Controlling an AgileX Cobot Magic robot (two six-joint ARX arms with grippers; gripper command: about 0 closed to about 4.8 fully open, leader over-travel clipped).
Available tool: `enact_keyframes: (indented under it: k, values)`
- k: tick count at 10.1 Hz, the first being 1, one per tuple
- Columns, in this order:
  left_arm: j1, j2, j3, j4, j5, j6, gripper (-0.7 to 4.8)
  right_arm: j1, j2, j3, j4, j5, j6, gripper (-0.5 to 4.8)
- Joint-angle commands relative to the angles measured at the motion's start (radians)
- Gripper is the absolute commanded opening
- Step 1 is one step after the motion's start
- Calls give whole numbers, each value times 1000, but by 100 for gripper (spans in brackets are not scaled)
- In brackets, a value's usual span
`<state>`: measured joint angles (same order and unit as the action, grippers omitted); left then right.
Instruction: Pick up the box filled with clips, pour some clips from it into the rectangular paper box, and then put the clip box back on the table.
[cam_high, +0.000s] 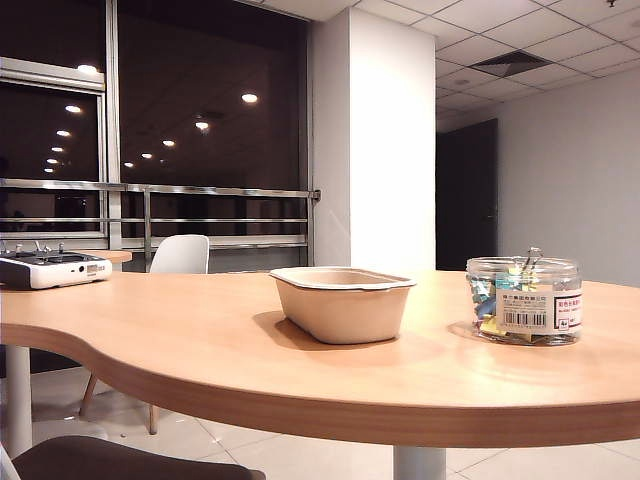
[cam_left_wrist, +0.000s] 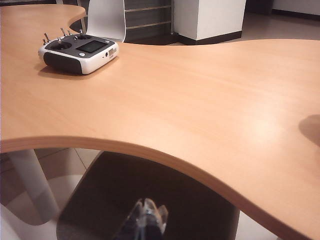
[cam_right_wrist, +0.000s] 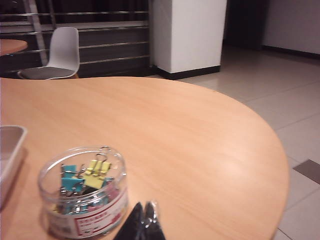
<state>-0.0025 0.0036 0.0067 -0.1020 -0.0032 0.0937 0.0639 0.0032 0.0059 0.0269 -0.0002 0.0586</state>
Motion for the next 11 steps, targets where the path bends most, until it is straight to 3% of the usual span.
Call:
enact_keyframes:
  k: [1, 5, 6, 7, 11]
  values:
    - [0, -1, 0, 6, 3, 3, -6, 1, -2, 0, 7, 28, 1, -1]
    - [-1, -1, 1, 6, -2, -3, -6, 1, -2, 21, 13, 27, 1, -1]
    - [-1, -1, 31, 3, -9, -146, -5, 1, 0, 89, -7, 28, 2, -1]
    - [-1, 6, 101, -34, -8, -211, -5, 1, 28, 187, -63, 45, 15, -2]
    - [-1, 195, 342, -53, -10, -303, -5, 1, 287, 479, -93, 73, 107, -2]
